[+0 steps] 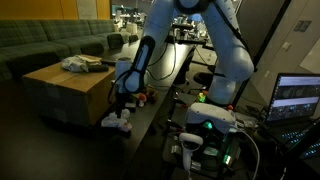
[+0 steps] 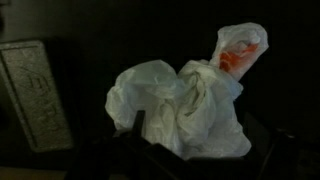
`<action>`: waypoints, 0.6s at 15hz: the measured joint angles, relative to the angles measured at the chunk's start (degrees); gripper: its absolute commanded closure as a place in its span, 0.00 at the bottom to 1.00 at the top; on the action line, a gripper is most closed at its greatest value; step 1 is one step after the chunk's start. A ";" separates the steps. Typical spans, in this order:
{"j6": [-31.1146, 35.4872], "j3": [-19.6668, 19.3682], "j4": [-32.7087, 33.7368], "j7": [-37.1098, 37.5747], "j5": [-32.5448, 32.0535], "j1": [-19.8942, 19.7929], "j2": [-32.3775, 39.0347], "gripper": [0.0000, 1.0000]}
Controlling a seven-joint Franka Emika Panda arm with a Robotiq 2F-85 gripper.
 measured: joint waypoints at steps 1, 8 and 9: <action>0.63 -0.04 0.04 0.54 0.00 0.62 0.37 0.00; 4.88 -3.80 1.46 2.87 0.00 5.75 4.19 0.00; 5.00 -4.42 2.02 3.03 0.00 6.38 5.00 0.00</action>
